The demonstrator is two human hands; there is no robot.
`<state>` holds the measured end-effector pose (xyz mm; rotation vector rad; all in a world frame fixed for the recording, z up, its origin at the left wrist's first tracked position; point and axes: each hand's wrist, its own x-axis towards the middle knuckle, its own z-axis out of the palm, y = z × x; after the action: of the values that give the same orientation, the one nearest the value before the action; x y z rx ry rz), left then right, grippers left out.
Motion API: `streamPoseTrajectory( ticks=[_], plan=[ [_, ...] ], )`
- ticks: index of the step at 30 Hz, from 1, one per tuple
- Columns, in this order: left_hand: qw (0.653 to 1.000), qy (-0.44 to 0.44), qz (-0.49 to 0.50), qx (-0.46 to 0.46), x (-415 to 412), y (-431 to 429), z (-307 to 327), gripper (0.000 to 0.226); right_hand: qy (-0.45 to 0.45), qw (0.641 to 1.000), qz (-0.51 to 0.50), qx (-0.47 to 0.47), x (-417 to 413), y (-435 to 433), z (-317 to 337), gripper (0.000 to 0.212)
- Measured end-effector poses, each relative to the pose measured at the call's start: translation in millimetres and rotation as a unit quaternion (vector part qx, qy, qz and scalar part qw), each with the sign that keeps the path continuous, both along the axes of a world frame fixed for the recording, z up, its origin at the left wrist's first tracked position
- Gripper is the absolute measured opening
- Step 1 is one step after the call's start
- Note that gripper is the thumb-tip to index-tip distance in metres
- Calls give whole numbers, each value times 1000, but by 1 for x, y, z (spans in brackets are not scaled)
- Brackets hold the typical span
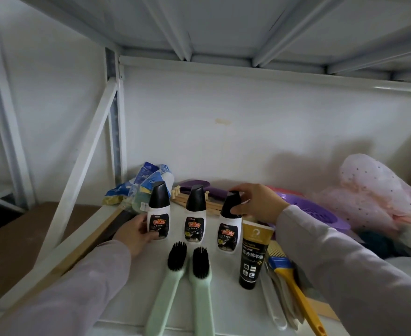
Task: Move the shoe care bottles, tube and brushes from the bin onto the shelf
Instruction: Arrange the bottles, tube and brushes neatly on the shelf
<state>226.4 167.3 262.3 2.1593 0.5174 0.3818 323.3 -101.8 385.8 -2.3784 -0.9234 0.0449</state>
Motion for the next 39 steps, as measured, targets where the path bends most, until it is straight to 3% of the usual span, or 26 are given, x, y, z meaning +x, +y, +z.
streamPoseTrajectory(
  ticks=[13, 16, 20, 26, 32, 36, 39],
  plan=[
    [999, 34, -6, 17, 3, -3, 2, 47, -16, 1000, 14, 21, 4, 5, -8, 52],
    [998, 25, -33, -43, 0, 1, -1, 61, 6, 1000, -5, 25, 4, 3, -9, 60],
    [995, -6, 50, -90, -7, -6, 5, 67, 43, 996, -17, 77, 2, -3, -1, 59],
    [993, -63, 88, -49, -21, -24, 25, 30, -29, 985, -37, 166, -21, -10, 25, 40],
    [995, -65, 31, 70, -52, -55, 44, 33, -196, 958, -35, 208, -90, -12, 20, 13],
    [992, 0, -57, 112, -79, -81, 41, 30, -142, 975, -24, 171, -126, -8, -34, 13],
    [987, 37, -63, 146, -97, -97, 36, 17, -84, 991, -55, 90, -137, -5, -76, 11]
  ],
)
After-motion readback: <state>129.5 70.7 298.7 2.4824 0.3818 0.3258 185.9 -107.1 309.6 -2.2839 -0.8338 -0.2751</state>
